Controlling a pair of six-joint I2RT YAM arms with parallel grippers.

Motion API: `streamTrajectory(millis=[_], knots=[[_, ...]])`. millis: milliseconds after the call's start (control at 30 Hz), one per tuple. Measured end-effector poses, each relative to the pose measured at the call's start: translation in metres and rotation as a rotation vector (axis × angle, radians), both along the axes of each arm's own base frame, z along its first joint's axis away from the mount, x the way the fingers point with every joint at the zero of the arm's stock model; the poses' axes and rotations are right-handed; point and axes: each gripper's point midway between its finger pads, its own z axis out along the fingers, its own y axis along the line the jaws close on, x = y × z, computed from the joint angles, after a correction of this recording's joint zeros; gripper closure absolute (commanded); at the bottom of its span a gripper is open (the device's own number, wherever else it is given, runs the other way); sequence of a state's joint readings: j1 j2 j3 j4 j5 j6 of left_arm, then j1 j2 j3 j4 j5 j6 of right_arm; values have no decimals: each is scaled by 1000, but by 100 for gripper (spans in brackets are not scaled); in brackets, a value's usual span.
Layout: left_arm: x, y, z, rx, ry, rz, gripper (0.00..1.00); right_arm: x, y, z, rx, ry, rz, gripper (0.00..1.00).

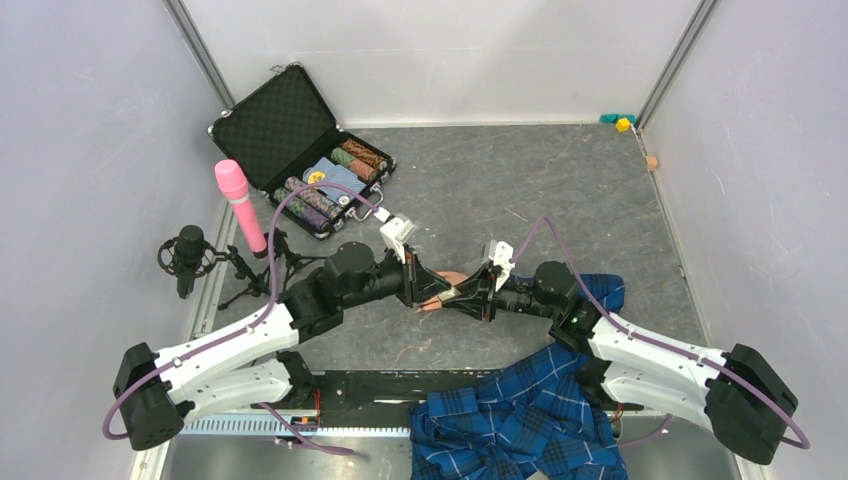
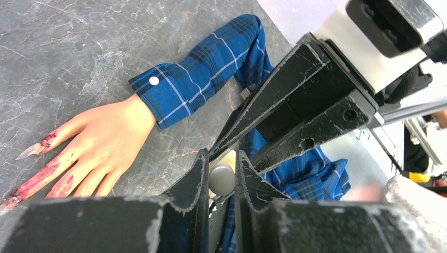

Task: Paint the nails
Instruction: Unscrew the nail polish bottle.

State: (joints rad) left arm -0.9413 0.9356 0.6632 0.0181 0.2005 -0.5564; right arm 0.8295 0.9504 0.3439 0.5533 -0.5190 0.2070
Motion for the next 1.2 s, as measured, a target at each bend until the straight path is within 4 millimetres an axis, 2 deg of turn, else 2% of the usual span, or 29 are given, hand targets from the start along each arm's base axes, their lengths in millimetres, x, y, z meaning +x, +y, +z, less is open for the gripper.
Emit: streamTrajectory(millis=[300, 567, 767, 800, 867, 900, 967, 1067, 1200], knots=[[17, 3, -11, -31, 73, 133, 98, 17, 1, -10, -65, -50, -177, 100], [38, 15, -23, -56, 142, 308, 98, 35, 11, -21, -188, -89, -377, 100], [45, 22, -33, -77, 187, 388, 96, 41, 15, -30, -276, -120, -510, 100], [46, 22, -33, -79, 189, 394, 88, 42, 16, -30, -283, -124, -527, 100], [47, 23, -31, -86, 188, 399, 54, 42, 15, -28, -285, -131, -544, 100], [47, 23, -30, -89, 185, 400, 30, 42, 15, -27, -283, -134, -549, 100], [45, 23, -30, -82, 181, 394, 1, 48, 9, -25, -282, -139, -597, 100], [38, 23, -27, -83, 178, 366, 0, 65, -12, -19, -283, -145, -723, 100], [36, 28, -17, -78, 139, 356, 0, 71, -29, -8, -257, -149, -801, 100]])
